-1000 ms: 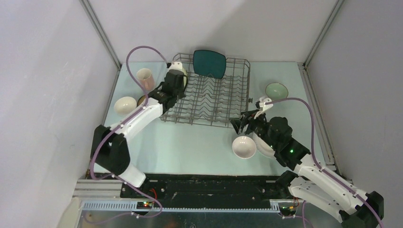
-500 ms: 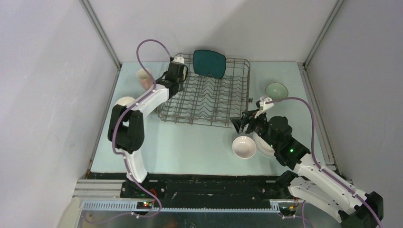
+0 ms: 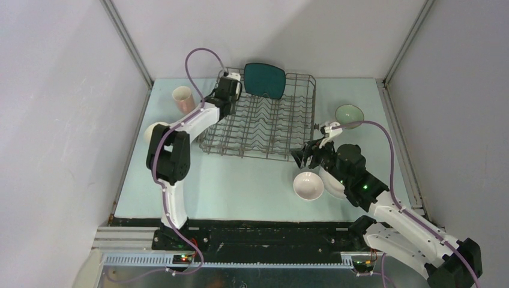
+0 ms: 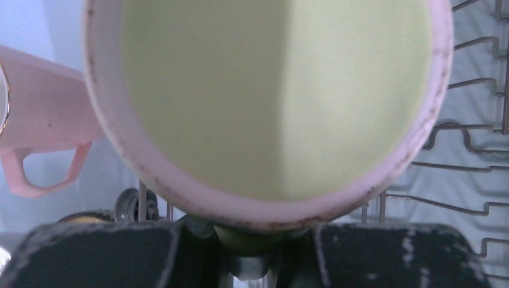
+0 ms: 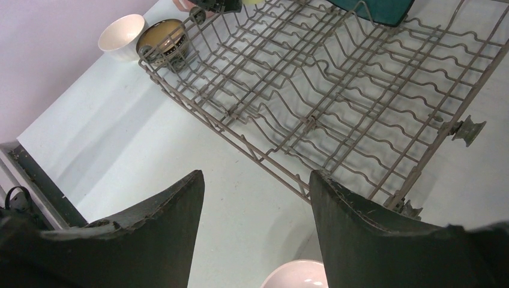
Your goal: Load the mixed dishes into the dish rack
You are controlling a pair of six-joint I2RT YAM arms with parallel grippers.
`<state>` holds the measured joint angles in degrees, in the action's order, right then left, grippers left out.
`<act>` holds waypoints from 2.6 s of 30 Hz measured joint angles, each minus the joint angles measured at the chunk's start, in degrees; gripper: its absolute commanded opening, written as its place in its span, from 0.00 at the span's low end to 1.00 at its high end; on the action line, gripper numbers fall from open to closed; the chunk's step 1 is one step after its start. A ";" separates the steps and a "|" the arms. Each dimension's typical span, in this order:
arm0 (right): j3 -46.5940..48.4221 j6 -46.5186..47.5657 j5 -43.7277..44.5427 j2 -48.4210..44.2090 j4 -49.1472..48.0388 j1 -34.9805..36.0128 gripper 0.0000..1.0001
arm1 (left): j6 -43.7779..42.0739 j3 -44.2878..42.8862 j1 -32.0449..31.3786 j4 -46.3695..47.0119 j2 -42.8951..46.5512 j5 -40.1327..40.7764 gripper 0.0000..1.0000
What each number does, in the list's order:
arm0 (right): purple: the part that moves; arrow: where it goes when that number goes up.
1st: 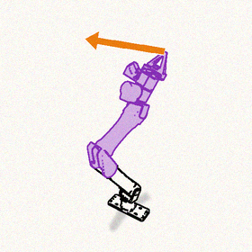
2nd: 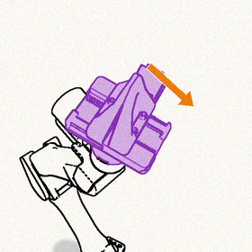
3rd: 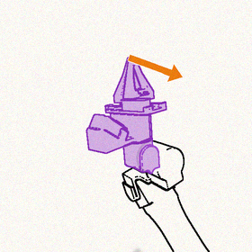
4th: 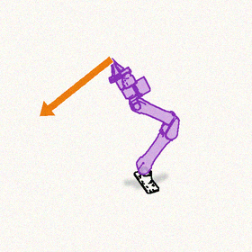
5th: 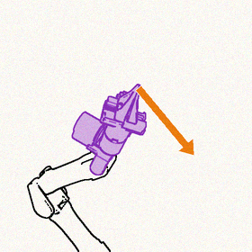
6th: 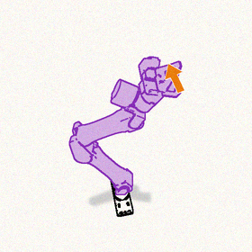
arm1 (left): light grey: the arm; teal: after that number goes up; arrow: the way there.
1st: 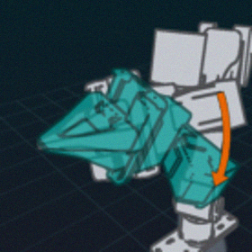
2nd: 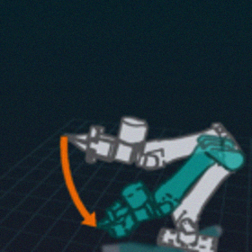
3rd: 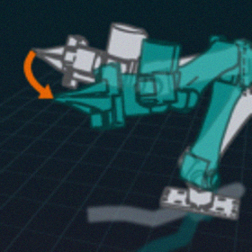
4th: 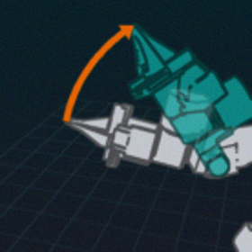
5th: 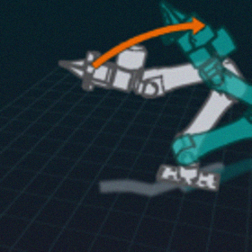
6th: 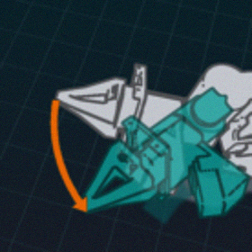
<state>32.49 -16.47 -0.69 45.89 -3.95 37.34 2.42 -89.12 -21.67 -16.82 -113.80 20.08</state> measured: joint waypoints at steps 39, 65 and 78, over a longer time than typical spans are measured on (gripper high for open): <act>0.00 -0.87 -4.48 2.95 -1.25 -2.43 0.66 | 2.29 -46.10 6.16 -18.05 -31.74 -8.59 0.00; 0.00 -1.11 -5.84 5.09 -1.29 -4.59 0.65 | 9.53 -54.25 8.81 -28.81 -36.87 -13.22 0.05; 0.00 -1.14 -6.67 5.40 -1.29 -4.90 0.69 | 11.19 -52.30 9.51 -27.52 -36.70 -14.71 0.51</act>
<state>32.49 -17.61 -7.35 51.29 -5.23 32.45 13.61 -141.43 -12.16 -44.34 -150.50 5.37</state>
